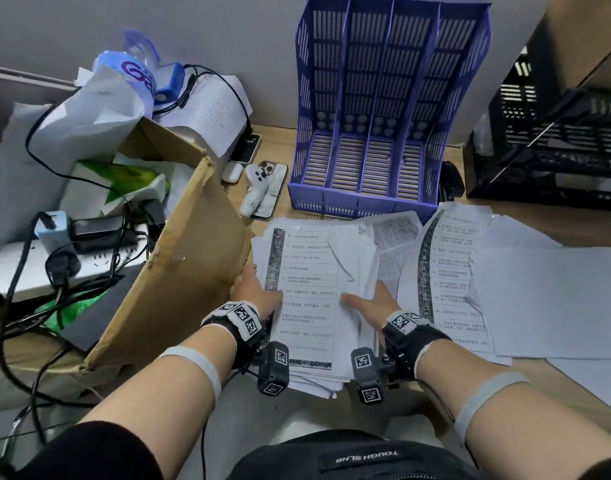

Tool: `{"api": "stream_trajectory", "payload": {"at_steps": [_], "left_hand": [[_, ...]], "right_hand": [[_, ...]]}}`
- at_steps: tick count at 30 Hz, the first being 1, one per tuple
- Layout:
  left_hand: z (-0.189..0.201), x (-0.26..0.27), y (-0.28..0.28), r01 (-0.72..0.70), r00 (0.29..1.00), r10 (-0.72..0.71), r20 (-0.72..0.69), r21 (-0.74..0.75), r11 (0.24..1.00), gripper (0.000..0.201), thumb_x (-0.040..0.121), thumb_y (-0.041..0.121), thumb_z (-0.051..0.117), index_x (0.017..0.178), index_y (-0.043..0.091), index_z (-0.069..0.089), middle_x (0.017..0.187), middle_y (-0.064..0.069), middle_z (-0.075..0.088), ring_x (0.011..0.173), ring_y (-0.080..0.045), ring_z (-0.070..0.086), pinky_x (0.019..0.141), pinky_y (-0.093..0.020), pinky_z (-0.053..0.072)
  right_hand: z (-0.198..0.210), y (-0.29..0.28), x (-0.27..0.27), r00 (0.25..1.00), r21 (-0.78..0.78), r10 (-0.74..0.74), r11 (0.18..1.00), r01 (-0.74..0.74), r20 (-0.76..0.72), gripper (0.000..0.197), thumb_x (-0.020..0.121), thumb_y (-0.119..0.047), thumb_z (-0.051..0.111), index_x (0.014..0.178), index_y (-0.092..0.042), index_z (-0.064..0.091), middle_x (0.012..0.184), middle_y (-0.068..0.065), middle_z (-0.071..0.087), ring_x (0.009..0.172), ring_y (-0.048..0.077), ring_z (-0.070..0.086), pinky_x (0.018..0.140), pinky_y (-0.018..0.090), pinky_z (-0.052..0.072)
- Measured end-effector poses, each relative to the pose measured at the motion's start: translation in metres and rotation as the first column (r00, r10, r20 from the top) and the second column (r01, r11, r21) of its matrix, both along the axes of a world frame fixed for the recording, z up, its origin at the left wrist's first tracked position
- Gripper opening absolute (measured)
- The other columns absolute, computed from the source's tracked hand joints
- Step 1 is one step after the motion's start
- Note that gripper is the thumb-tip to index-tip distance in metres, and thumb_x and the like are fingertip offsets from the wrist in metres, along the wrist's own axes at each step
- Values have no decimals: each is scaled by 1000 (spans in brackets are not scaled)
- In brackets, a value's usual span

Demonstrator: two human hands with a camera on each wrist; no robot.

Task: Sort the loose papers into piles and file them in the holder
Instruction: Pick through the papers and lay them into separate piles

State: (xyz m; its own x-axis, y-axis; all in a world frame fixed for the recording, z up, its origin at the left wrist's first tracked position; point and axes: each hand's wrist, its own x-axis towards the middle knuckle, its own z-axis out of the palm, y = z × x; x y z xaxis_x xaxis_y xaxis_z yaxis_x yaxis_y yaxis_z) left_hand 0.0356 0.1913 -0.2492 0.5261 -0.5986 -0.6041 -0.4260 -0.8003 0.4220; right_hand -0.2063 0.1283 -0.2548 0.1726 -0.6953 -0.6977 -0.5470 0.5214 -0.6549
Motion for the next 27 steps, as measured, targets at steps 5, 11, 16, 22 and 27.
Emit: {"api": "stream_trajectory", "payload": {"at_steps": [5, 11, 16, 22, 27], "left_hand": [[-7, 4, -6, -75, 974, 62, -218, -56, 996, 100, 79, 24, 79, 154, 12, 14, 145, -5, 45, 131, -27, 48, 110, -38, 39], [-9, 10, -12, -195, 948, 145, -285, -157, 968, 124, 39, 69, 87, 144, 21, 40, 140, -1, 54, 125, -26, 56, 107, -49, 44], [38, -2, -43, -308, 811, 22, -584, -396, 865, 81, 56, 53, 91, 124, 18, 62, 116, 1, 73, 109, -20, 69, 101, -45, 50], [116, -21, -82, -463, 705, -194, -683, -649, 604, 57, 77, 11, 81, 127, 1, 57, 124, -15, 67, 115, -32, 65, 97, -48, 52], [106, -36, -82, -251, 813, -241, -529, -693, 675, 51, 65, 29, 89, 112, 21, 71, 116, -4, 73, 111, -24, 67, 99, -52, 51]], "right_hand": [[-1, -3, 2, 998, -14, 62, 998, -61, 31, 45, 82, -23, 70, 125, -16, 57, 115, 1, 66, 106, 23, 62, 88, 31, 47], [38, -24, -14, 978, -159, 72, 986, -41, 194, 20, 78, -16, 76, 96, -20, 69, 100, 5, 74, 96, 26, 70, 92, 43, 54], [88, -60, -22, 947, -333, 87, 943, 22, 308, 11, 73, -15, 81, 84, -18, 77, 86, 0, 77, 86, 18, 71, 89, 39, 54], [136, -85, -31, 867, -459, 0, 848, 264, 498, 34, 69, -6, 75, 102, -2, 69, 101, 19, 72, 97, 35, 68, 90, 48, 53], [110, -73, -36, 889, -478, -123, 806, 348, 440, 39, 73, -4, 75, 106, -25, 70, 105, -2, 74, 104, 21, 67, 96, 47, 52]]}}
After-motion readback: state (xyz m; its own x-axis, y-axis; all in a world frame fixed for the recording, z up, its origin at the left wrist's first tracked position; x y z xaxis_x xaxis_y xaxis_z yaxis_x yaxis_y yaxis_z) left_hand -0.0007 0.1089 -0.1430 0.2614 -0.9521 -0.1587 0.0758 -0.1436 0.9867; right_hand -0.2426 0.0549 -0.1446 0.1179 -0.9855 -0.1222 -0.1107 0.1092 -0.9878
